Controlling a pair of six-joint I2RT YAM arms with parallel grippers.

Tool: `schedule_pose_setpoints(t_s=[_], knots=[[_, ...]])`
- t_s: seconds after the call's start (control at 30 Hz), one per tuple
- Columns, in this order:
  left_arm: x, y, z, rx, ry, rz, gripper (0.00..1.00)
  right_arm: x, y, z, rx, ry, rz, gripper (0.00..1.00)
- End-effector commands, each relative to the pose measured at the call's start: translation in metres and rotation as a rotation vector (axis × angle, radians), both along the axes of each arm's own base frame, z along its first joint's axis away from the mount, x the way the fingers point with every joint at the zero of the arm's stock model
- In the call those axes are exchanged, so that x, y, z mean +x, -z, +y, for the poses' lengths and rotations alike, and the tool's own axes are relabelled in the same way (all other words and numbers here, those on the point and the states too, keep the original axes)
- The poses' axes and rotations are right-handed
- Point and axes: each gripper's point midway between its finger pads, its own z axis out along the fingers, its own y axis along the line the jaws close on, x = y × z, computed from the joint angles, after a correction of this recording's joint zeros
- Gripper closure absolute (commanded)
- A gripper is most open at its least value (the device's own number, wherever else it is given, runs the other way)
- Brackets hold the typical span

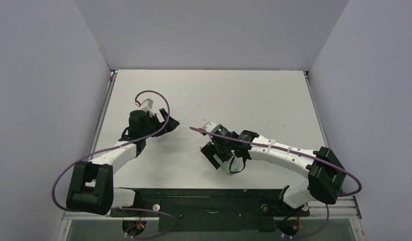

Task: Open the umbrella

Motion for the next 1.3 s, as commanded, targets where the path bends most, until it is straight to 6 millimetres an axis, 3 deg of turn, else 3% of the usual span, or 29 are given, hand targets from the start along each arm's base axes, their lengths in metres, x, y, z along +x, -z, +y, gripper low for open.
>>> schedule_pose_setpoints(t_s=[0.0,0.13,0.27,0.37,0.5,0.6,0.7,0.77,0.87,0.9,1.03,1.17,1.27], knots=[[0.014,-0.038,0.018,0.018,-0.104,-0.225,0.03,-0.005,0.008,0.008,0.028,0.087,0.007,0.12],[0.004,-0.051,0.012,0.034,-0.031,-0.310,0.03,-0.010,0.031,-0.006,-0.026,0.129,0.029,0.10],[-0.002,-0.044,0.012,0.050,-0.015,-0.295,0.03,-0.003,0.038,-0.018,-0.073,0.162,-0.018,0.08],[-0.003,-0.037,0.013,0.058,-0.015,-0.294,0.03,-0.008,0.048,-0.022,-0.089,0.160,0.002,0.10],[-0.011,-0.030,0.002,0.075,0.058,-0.296,0.03,-0.007,0.051,-0.021,-0.096,0.130,0.016,0.29],[-0.023,-0.023,-0.010,0.036,0.123,-0.279,0.02,0.013,0.044,-0.024,-0.172,0.003,-0.017,0.46],[-0.033,-0.019,-0.020,0.011,0.168,-0.297,0.15,0.027,0.047,-0.045,-0.311,-0.152,0.011,0.65],[-0.038,-0.016,-0.026,0.028,0.193,-0.305,0.21,0.035,0.054,-0.066,-0.358,-0.184,0.071,0.72],[-0.048,-0.013,-0.041,0.043,0.235,-0.331,0.33,0.051,0.058,-0.091,-0.357,-0.230,0.080,0.75],[-0.059,-0.007,-0.052,0.059,0.283,-0.342,0.35,0.048,0.063,-0.096,-0.362,-0.300,0.085,0.75],[-0.073,0.002,-0.071,0.097,0.351,-0.394,0.44,0.043,0.065,-0.109,-0.334,-0.471,0.069,0.74],[-0.078,0.011,-0.091,0.136,0.435,-0.453,0.49,0.033,0.066,-0.111,-0.315,-0.633,0.045,0.75],[-0.068,0.018,-0.104,0.125,0.444,-0.454,0.53,0.028,0.069,-0.108,-0.295,-0.716,0.033,0.76]])
